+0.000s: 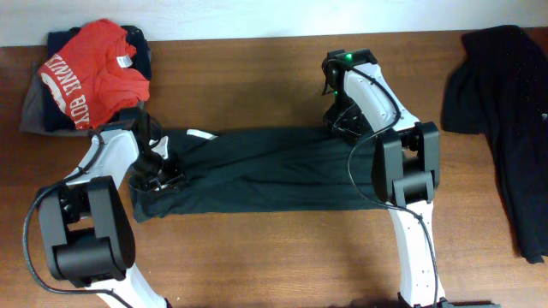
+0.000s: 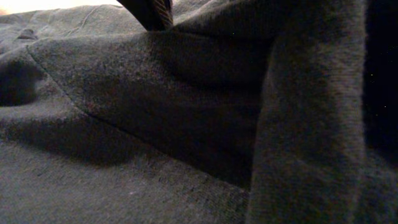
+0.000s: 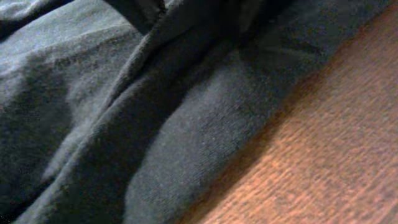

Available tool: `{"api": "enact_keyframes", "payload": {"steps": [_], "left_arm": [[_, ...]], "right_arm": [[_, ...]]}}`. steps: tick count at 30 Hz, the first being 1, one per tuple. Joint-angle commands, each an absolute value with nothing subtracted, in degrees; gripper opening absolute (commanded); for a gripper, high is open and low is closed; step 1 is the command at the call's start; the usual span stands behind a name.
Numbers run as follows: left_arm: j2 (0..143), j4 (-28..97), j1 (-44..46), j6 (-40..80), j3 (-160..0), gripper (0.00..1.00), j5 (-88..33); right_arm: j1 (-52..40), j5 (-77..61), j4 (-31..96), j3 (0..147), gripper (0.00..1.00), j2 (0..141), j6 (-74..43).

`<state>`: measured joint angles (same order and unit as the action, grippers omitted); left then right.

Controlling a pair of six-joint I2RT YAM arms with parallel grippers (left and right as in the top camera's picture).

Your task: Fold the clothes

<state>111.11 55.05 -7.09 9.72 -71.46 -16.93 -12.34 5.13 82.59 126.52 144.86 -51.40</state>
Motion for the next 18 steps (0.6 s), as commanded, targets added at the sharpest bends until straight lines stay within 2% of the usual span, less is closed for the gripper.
{"api": "enact_keyframes", "payload": {"steps": [1,5,13,16,18], "left_arm": [[110.7,55.1,-7.4,9.6,-71.1,0.28,-16.2],[110.7,55.1,-7.4,9.6,-71.1,0.28,-16.2],[110.7,55.1,-7.4,9.6,-71.1,0.29,-16.0],[110.7,55.1,-7.4,9.6,-71.1,0.28,-15.0],[110.7,55.1,-7.4,9.6,-71.1,0.29,-15.0]], "right_arm": [[-10.7,8.5,83.4,125.7,0.31,144.4,-53.5],[-9.5,9.8,84.2,125.7,0.19,143.0,-53.5],[-9.3,16.8,88.2,125.7,0.18,138.4,-53.5],[-9.3,17.8,89.6,125.7,0.08,137.5,-53.5],[-9.3,17.8,89.8,125.7,0.05,137.3,-53.5]]}}
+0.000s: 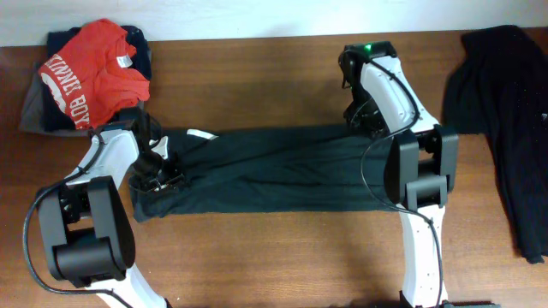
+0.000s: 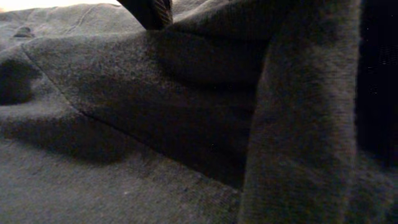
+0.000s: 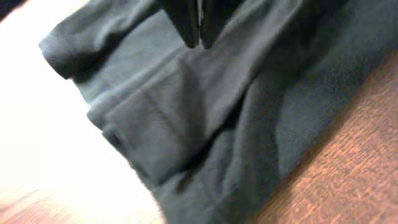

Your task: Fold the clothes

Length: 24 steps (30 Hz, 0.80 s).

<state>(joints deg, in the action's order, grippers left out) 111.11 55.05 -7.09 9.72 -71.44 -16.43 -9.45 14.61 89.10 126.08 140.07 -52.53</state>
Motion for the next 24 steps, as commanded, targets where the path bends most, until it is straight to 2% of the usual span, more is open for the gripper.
{"api": "enact_keyframes", "payload": {"steps": [1,3,5,6,9,13,19,24], "left_arm": [[110.7,55.1,-7.4,9.6,-71.1,0.28,-15.0],[110.7,55.1,-7.4,9.6,-71.1,0.28,-15.0],[110.7,55.1,-7.4,9.6,-71.1,0.28,-15.0],[110.7,55.1,-7.4,9.6,-71.1,0.28,-15.0],[110.7,55.1,-7.4,9.6,-71.1,0.28,-15.0],[110.7,55.3,-7.4,9.6,-71.1,0.29,-15.0],[110.7,55.2,-7.4,9.6,-71.1,0.28,-15.0],[110.7,55.2,-7.4,9.6,-71.1,0.29,-15.0]], "right_arm": [[-9.3,17.8,89.9,125.7,0.05,137.3,-53.5],[-9.3,17.7,90.0,125.7,0.05,137.3,-53.5],[-9.3,17.6,89.5,125.7,0.12,137.3,-53.5],[-9.3,17.6,89.0,125.7,0.25,137.3,-53.5],[-9.0,17.8,87.5,125.7,0.49,137.3,-53.4],[-6.6,15.7,85.0,125.3,0.56,137.4,-53.3],[-2.9,8.5,82.1,124.5,0.57,137.4,-49.8],[-3.9,4.4,79.7,122.8,0.57,137.4,-49.2]]}}
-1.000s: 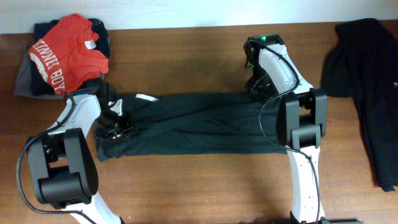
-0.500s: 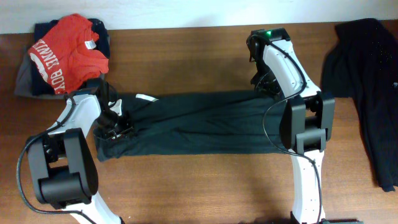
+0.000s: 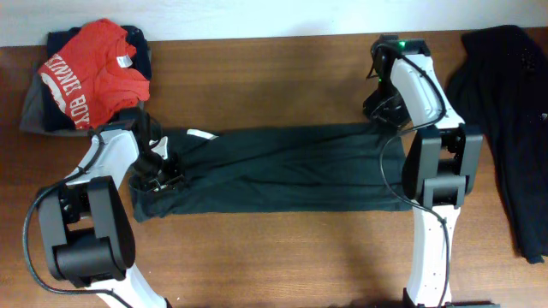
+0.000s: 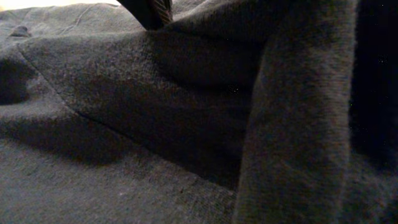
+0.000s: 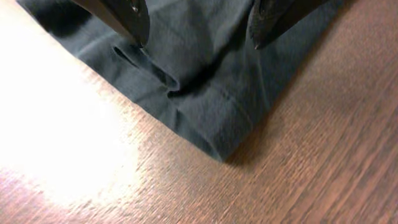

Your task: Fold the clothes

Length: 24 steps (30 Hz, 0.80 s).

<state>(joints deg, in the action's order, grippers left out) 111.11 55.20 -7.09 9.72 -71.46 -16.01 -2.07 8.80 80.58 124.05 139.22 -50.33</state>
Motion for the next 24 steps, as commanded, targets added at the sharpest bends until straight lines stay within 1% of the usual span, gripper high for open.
{"api": "enact_keyframes", "payload": {"steps": [1,11,16,18,20,24], "left_arm": [[110.7,55.1,-7.4,9.6,-71.1,0.28,-15.0],[110.7,55.3,-7.4,9.6,-71.1,0.29,-15.0],[110.7,55.3,-7.4,9.6,-71.1,0.28,-15.0],[110.7,55.3,-7.4,9.6,-71.1,0.29,-15.0],[110.7,55.3,-7.4,9.6,-71.1,0.29,-15.0],[110.7,55.3,-7.4,9.6,-71.1,0.28,-15.0]], "right_arm": [[-4.7,3.1,78.8,122.5,0.58,137.4,-48.1],[-7.1,2.2,77.5,119.5,0.6,137.4,-48.5],[-7.1,1.1,75.7,115.4,0.58,137.4,-48.5],[-7.1,1.3,75.6,115.2,0.5,137.4,-48.5],[-7.1,2.2,75.6,115.2,0.38,137.4,-48.5],[-7.1,5.9,76.1,115.5,0.29,137.3,-49.0]]}}
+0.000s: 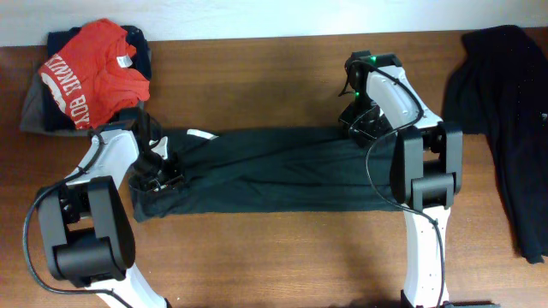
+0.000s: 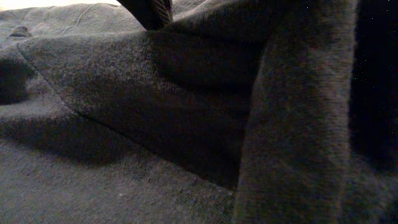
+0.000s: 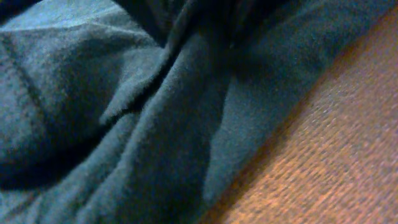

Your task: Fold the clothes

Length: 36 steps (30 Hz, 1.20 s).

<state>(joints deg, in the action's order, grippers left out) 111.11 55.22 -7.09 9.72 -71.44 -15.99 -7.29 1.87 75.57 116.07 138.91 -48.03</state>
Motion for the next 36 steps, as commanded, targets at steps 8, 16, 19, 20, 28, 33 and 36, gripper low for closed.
{"api": "enact_keyframes", "payload": {"steps": [8,16,19,20,28,33,36], "left_arm": [[110.7,55.3,-7.4,9.6,-71.1,0.28,-15.0],[110.7,55.3,-7.4,9.6,-71.1,0.28,-15.0],[110.7,55.2,-7.5,9.6,-71.1,0.28,-15.0],[110.7,55.2,-7.6,9.6,-71.1,0.28,-15.0],[110.7,55.3,-8.6,9.6,-71.1,0.28,-15.0],[110.7,55.2,-8.8,9.6,-71.1,0.28,-15.0],[110.7,55.2,-8.8,9.6,-71.1,0.28,-15.0]], "right_arm": [[-7.1,14.5,82.8,121.3,0.07,136.4,-50.2],[-7.1,15.8,86.0,122.6,0.04,136.4,-50.2],[-7.0,16.8,86.9,122.8,0.04,136.3,-50.4],[-7.0,16.8,87.5,123.0,0.04,136.2,-50.4],[-7.0,17.5,94.1,123.1,0.04,134.0,-50.8],[-7.0,18.5,97.4,123.1,0.04,132.6,-51.7],[-7.1,17.8,97.4,123.1,0.04,132.6,-49.7]]}}
